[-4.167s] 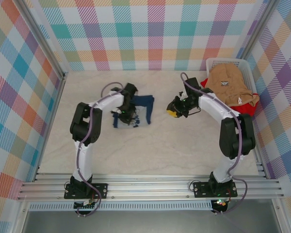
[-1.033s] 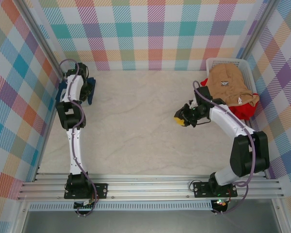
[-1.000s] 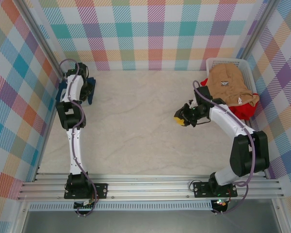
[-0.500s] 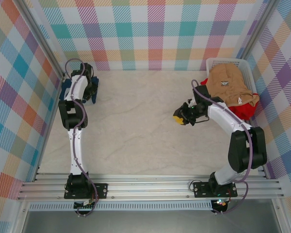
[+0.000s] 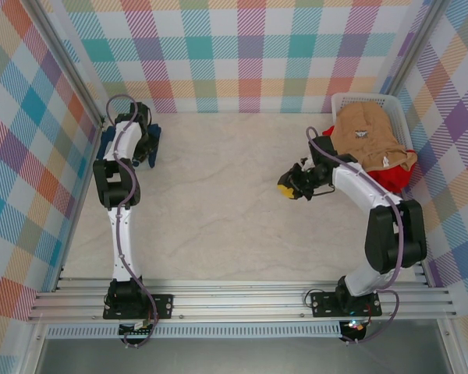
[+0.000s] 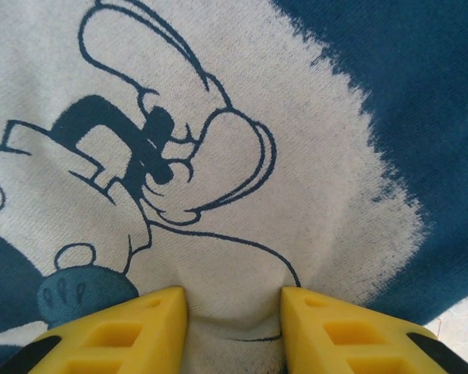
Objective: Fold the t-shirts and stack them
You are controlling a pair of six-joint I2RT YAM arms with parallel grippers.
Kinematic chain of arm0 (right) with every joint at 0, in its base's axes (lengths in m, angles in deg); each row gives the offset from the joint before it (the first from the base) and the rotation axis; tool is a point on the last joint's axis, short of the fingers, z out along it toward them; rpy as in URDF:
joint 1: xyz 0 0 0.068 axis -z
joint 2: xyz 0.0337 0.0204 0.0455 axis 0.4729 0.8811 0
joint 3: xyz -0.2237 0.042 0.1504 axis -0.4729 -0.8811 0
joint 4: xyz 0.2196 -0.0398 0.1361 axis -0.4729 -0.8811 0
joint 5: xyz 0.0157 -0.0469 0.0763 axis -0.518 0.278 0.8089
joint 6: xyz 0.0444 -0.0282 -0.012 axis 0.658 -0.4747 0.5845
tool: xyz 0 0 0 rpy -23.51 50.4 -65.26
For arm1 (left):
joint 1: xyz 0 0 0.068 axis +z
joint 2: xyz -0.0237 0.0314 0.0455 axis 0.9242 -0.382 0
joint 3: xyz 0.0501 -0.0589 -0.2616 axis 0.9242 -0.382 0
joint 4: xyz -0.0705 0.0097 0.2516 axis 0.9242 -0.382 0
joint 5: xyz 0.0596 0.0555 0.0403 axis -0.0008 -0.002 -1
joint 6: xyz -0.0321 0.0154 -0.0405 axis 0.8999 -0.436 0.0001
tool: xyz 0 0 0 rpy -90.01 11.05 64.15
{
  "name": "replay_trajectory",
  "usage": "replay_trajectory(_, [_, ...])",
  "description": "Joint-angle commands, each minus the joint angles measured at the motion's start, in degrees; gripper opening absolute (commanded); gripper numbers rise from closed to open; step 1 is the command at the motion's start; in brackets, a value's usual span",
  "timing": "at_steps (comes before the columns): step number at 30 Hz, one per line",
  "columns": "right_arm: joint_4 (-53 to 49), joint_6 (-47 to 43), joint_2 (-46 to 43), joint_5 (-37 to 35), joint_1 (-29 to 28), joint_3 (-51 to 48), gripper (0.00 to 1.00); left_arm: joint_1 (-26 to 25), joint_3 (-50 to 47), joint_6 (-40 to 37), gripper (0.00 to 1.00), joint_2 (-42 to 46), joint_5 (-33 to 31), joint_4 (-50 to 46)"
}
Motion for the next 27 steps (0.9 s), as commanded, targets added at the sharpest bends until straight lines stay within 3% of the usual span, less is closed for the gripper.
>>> replay_trajectory(1, [0.7, 0.5, 1.2, 1.5, -0.5, 2.1, 0.25, -1.2, -3.2, -1.0, 0.37, -0.7, 3.5, -5.2])
replay_trajectory(8, [-0.2, -0.8, 2.3, 0.5, -0.7, 3.9, 0.26, -1.3, 4.6, -1.5, 0.58, -0.2, 4.9, -7.7])
replay_trajectory(10, [-0.8, -1.7, 1.9, -1.2, -0.7, 4.5, 0.29, -1.3, 5.5, -1.8, 0.99, 1.8, 6.2, -7.3])
replay_trajectory(13, [-1.8, -3.1, 0.0, -6.2, -0.7, 5.5, 0.33, -1.8, 4.5, -0.8, 1.00, 7.2, 7.7, -5.6])
replay_trajectory(15, [-1.7, -4.2, -2.8, -11.8, -0.7, 5.7, 0.42, -3.0, -0.4, -0.6, 1.00, 13.3, 7.8, -0.7])
replay_trajectory(16, [-1.4, -4.6, -4.4, -15.3, -0.7, 5.6, 0.55, -3.6, -4.1, -0.4, 1.00, 17.0, 7.5, 2.6])
replay_trajectory(17, [-1.3, -5.5, -5.9, -18.6, -0.7, 5.8, 0.94, -4.8, -8.2, -0.5, 1.00, 21.2, 7.3, 6.3])
replay_trajectory(18, [-1.7, -6.1, -6.8, -22.0, -0.7, 6.3, 1.00, -5.7, -12.0, -0.9, 1.00, 24.4, 6.8, 9.2])
replay_trajectory(21, [-2.9, -8.7, -9.8, -32.7, -0.8, 7.6, 0.99, -9.7, -24.0, -6.1, 1.00, 35.0, 5.7, 17.6])
replay_trajectory(23, [-3.5, -9.7, -12.1, -41.5, -0.7, 7.6, 1.00, -13.0, -33.5, -11.9, 1.00, 43.3, 0.8, 21.6])
replay_trajectory(25, [-4.5, -9.4, -13.5, -51.9, -0.7, 7.0, 1.00, -16.1, -43.7, -14.3, 1.00, 52.6, -7.6, 25.6])
replay_trajectory(27, [1.5, -14.6, -15.9, -59.2, -0.1, 1.6, 1.00, -19.0, -57.6, -13.0, 1.00, 62.8, -22.0, 31.7])
